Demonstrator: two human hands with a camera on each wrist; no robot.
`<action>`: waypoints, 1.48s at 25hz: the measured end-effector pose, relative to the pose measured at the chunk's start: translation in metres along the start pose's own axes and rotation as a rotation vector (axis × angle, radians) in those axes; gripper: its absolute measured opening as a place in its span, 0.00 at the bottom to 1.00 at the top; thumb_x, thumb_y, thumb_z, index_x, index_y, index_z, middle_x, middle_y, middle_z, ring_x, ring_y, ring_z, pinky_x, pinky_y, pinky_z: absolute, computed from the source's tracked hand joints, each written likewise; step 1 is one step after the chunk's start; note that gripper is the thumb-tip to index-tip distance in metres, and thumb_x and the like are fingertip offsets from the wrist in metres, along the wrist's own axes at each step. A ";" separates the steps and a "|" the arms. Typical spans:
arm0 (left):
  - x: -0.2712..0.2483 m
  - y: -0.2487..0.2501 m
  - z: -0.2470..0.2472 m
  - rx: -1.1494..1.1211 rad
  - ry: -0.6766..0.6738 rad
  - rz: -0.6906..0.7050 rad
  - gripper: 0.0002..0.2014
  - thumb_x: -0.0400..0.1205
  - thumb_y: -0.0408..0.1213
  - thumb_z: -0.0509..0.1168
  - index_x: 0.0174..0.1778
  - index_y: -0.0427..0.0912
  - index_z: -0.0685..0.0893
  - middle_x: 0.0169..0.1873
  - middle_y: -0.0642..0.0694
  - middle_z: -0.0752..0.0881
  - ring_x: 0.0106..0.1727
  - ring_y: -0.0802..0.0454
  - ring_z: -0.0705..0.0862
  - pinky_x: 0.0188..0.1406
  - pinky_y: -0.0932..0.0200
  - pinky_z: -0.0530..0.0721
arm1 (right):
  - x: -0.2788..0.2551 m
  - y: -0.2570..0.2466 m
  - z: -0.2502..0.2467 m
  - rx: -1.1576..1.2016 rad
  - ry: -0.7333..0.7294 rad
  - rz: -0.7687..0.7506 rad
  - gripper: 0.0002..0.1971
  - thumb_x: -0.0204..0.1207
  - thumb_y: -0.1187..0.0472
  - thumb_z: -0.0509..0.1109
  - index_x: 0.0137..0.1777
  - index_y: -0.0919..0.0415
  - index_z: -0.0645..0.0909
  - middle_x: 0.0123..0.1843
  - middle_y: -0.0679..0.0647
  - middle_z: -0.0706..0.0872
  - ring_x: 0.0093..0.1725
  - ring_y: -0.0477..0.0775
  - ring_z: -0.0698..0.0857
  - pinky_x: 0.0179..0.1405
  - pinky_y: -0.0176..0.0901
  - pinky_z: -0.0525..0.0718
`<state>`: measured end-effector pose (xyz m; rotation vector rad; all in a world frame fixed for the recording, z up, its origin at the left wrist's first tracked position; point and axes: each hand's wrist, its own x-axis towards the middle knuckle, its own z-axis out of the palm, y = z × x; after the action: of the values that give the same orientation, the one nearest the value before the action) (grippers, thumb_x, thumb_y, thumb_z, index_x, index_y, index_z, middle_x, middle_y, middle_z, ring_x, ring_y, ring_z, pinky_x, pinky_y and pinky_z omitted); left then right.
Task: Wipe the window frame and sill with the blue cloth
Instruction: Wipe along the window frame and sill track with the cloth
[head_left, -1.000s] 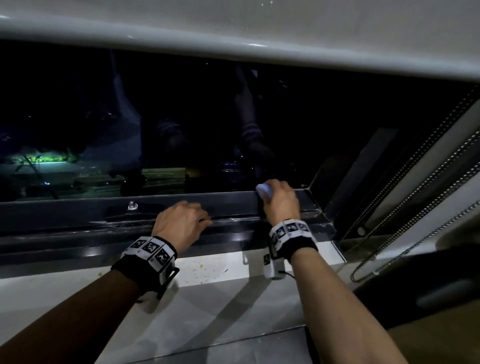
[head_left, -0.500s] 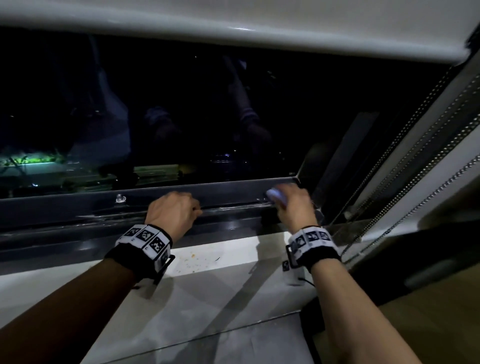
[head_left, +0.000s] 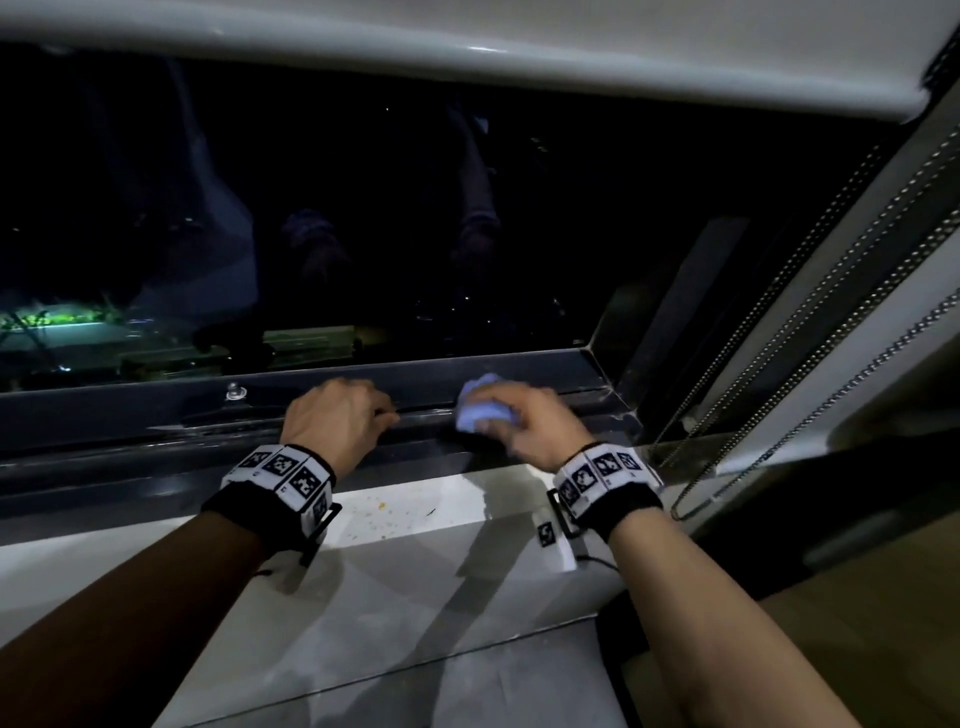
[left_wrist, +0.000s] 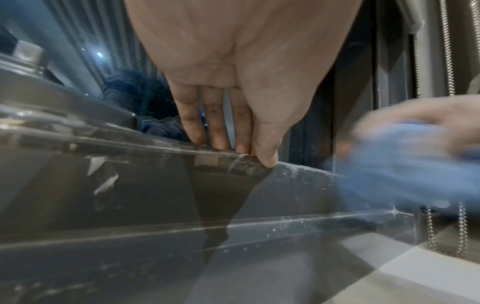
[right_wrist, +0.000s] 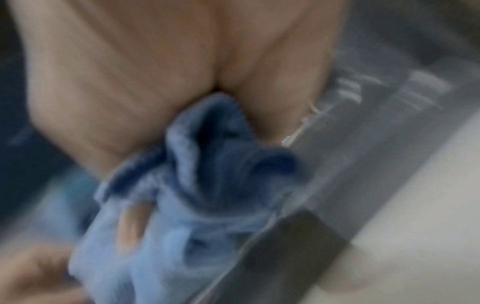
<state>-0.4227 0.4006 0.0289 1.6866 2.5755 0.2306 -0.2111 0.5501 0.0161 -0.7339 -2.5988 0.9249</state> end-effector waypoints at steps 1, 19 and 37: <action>-0.001 0.000 0.000 0.004 0.002 0.002 0.12 0.85 0.54 0.62 0.54 0.59 0.89 0.53 0.55 0.87 0.57 0.46 0.84 0.47 0.52 0.82 | -0.016 -0.004 0.004 0.141 -0.121 -0.004 0.13 0.77 0.61 0.75 0.61 0.51 0.86 0.57 0.43 0.89 0.55 0.39 0.86 0.59 0.29 0.79; 0.007 0.018 0.012 -0.014 0.046 0.082 0.11 0.86 0.49 0.62 0.59 0.60 0.88 0.58 0.57 0.87 0.60 0.46 0.83 0.50 0.49 0.83 | -0.066 0.095 -0.019 -0.136 0.742 0.465 0.12 0.73 0.53 0.75 0.55 0.55 0.89 0.54 0.60 0.86 0.52 0.61 0.86 0.54 0.43 0.80; -0.058 -0.044 0.018 -0.216 0.109 0.009 0.13 0.81 0.45 0.68 0.61 0.53 0.86 0.55 0.52 0.87 0.57 0.47 0.85 0.53 0.48 0.85 | -0.055 0.060 0.007 -0.288 0.615 0.580 0.11 0.75 0.58 0.73 0.55 0.63 0.87 0.53 0.67 0.85 0.53 0.70 0.85 0.51 0.53 0.81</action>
<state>-0.4366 0.3318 0.0026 1.6511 2.5084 0.5936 -0.1463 0.5566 -0.0336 -1.6094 -2.0017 0.3451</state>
